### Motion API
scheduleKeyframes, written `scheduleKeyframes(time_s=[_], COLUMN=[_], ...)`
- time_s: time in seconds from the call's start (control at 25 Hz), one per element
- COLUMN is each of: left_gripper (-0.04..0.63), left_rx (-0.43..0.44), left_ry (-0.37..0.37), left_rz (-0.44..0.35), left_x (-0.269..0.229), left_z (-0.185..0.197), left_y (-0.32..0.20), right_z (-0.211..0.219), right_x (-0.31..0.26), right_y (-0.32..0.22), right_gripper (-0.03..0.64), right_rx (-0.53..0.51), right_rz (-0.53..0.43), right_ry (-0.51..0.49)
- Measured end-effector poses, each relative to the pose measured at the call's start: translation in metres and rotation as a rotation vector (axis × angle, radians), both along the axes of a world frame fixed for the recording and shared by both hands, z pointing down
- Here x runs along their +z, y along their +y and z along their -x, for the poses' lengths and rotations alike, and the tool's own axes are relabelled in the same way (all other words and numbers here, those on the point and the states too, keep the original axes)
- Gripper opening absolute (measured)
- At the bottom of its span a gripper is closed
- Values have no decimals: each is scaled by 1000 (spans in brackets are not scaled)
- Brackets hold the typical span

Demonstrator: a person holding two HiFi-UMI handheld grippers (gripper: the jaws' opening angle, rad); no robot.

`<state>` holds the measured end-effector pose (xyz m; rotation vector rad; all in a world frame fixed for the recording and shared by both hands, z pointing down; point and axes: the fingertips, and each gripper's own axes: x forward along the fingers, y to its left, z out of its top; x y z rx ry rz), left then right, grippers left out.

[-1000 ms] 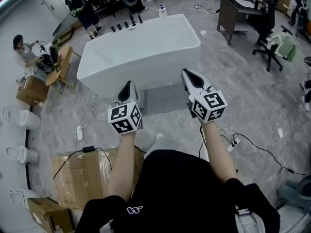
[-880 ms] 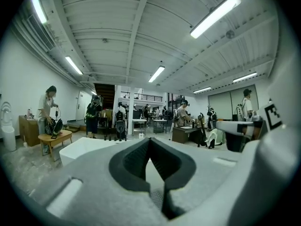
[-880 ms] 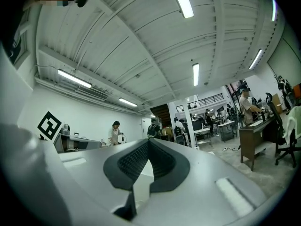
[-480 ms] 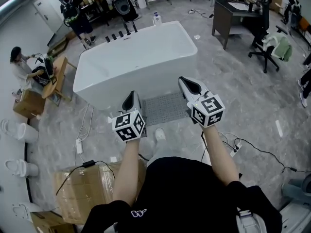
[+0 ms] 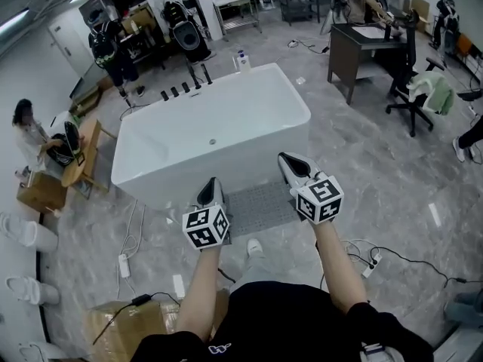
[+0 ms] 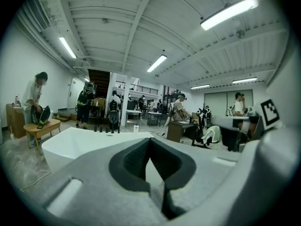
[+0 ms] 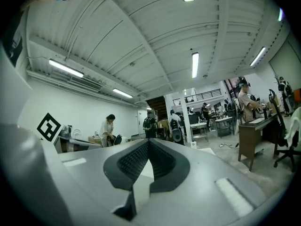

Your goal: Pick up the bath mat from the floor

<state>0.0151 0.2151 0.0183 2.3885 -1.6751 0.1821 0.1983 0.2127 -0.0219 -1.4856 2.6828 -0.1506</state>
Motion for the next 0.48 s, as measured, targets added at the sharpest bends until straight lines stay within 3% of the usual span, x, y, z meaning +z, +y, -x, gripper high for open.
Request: scheduleKeyframes(time_s=[0.24, 0.36, 0.48], left_gripper=[-1, -1, -1], left_rx=[38, 52, 45], left_ry=[-52, -100, -104], left_rz=[7, 33, 64], left_x=[-8, -3, 5], left_z=[8, 26, 46], left_y=[-66, -96, -130], right_z=[33, 63, 84], right_x=[-19, -14, -4], right_y=[-70, -105, -140], right_gripper=[6, 6, 6], right_rx=[-49, -77, -88], right_rz=[-21, -18, -4], right_ry=[19, 38, 8])
